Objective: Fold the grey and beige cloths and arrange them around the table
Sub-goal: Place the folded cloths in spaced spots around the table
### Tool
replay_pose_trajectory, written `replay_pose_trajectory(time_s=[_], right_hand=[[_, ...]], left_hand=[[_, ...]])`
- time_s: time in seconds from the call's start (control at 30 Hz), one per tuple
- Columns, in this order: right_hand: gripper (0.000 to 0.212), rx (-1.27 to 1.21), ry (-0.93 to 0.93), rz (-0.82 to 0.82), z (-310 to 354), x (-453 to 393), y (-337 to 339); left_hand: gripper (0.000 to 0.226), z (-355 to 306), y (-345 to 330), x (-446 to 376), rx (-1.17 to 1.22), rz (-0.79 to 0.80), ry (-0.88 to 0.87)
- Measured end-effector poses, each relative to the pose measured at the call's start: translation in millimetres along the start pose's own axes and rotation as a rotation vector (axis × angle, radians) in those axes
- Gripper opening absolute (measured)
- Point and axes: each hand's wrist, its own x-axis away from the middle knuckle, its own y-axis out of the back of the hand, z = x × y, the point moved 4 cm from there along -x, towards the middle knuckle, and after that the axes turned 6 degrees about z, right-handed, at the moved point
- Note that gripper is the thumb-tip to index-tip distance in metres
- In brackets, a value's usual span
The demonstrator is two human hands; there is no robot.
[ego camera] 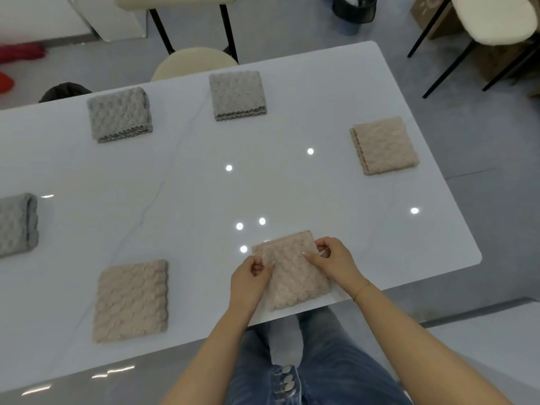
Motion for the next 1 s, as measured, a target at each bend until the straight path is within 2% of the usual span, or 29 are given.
replay_pose_trajectory(time_s=[0.13,0.27,0.37,0.53,0.6,0.67,0.73,0.77,0.83,0.9,1.0], right_hand=[[0.020,-0.048,0.004,-0.056,-3.2,2.5,4.2],[0.018,-0.143,0.018,-0.072,-1.3,-0.1,4.6],[0.016,-0.243,0.000,-0.047,0.7,-5.3,-0.3],[0.018,-0.194,-0.027,-0.120,-1.1,-12.7,-4.6],[0.022,-0.191,-0.024,-0.128,-0.8,-10.9,-5.7],[0.033,-0.062,0.035,-0.191,-1.2,-1.9,-4.7],[0.050,0.222,0.204,-0.235,0.5,11.0,-4.8],[0.058,0.343,0.295,-0.184,0.8,16.2,-8.1],[0.069,0.485,0.395,0.026,-3.5,20.8,-18.7],[0.069,0.620,0.390,0.177,-14.0,19.2,-27.7],[0.064,0.767,0.350,0.246,-23.9,12.8,-29.5]], left_hand=[[0.005,-2.6,-1.5,1.3,0.080,0.025,-0.030],[0.019,1.2,3.3,-4.3,0.166,0.022,0.021],[0.021,-0.5,3.3,-15.4,0.104,0.010,0.031],[0.016,3.0,-0.5,-23.0,-0.043,-0.052,0.047],[0.035,3.0,-2.0,-17.1,-0.067,-0.107,0.029],[0.052,2.7,-2.7,-9.9,-0.246,-0.228,-0.099],[0.051,-2.5,-10.9,-2.7,-0.542,-0.285,-0.327],[0.049,-2.6,-19.1,-1.4,-0.639,-0.225,-0.434],[0.048,7.0,-37.4,-3.1,-0.793,-0.062,-0.567],[0.050,22.3,-49.0,-6.9,-0.885,0.020,-0.586],[0.053,35.4,-57.1,-13.4,-0.850,0.089,-0.514]])
